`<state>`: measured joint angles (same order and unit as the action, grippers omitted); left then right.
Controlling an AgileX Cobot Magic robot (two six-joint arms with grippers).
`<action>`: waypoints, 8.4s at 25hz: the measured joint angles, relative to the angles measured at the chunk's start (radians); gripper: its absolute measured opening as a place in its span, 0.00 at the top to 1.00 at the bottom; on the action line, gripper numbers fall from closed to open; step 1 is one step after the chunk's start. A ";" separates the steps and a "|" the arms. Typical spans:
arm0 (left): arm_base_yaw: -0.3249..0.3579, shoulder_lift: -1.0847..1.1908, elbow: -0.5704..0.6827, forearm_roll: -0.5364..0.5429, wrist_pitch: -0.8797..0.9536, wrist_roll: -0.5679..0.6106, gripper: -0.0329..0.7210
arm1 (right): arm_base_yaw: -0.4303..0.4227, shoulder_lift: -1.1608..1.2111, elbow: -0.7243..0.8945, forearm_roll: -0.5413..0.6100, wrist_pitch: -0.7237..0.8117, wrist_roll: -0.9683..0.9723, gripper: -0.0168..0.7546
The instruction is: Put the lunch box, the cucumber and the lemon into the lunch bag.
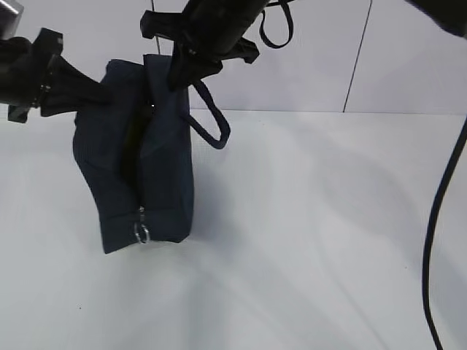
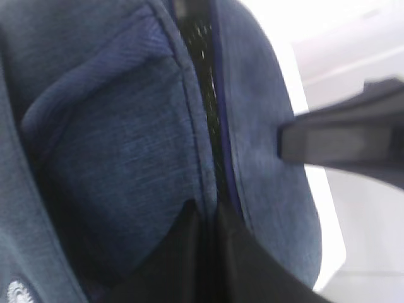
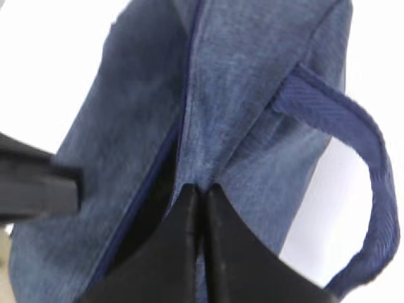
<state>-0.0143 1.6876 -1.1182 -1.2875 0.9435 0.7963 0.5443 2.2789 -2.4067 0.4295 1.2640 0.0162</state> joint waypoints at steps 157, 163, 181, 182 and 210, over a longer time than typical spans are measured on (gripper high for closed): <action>-0.438 -0.022 0.148 0.117 -0.523 -0.153 0.95 | 0.000 -0.473 1.697 1.374 -0.497 -1.685 0.44; -0.438 -0.022 0.148 0.117 -0.512 -0.153 0.95 | 0.000 -0.444 1.668 1.372 -0.500 -1.689 0.45; -0.438 -0.022 0.148 0.117 -0.510 -0.153 0.95 | 0.002 -0.423 1.668 1.372 -0.554 -1.692 0.83; -0.438 -0.022 0.148 0.117 -0.510 -0.153 0.95 | 0.002 -0.423 1.668 1.372 -0.554 -1.692 0.89; -0.438 -0.022 0.148 0.117 -0.518 -0.153 0.95 | 0.002 -0.472 1.668 1.219 -0.505 -1.550 0.88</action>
<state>-0.4522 1.6657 -0.9705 -1.1707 0.4252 0.6429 0.5466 1.8067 -0.7389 1.6483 0.7592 -1.5337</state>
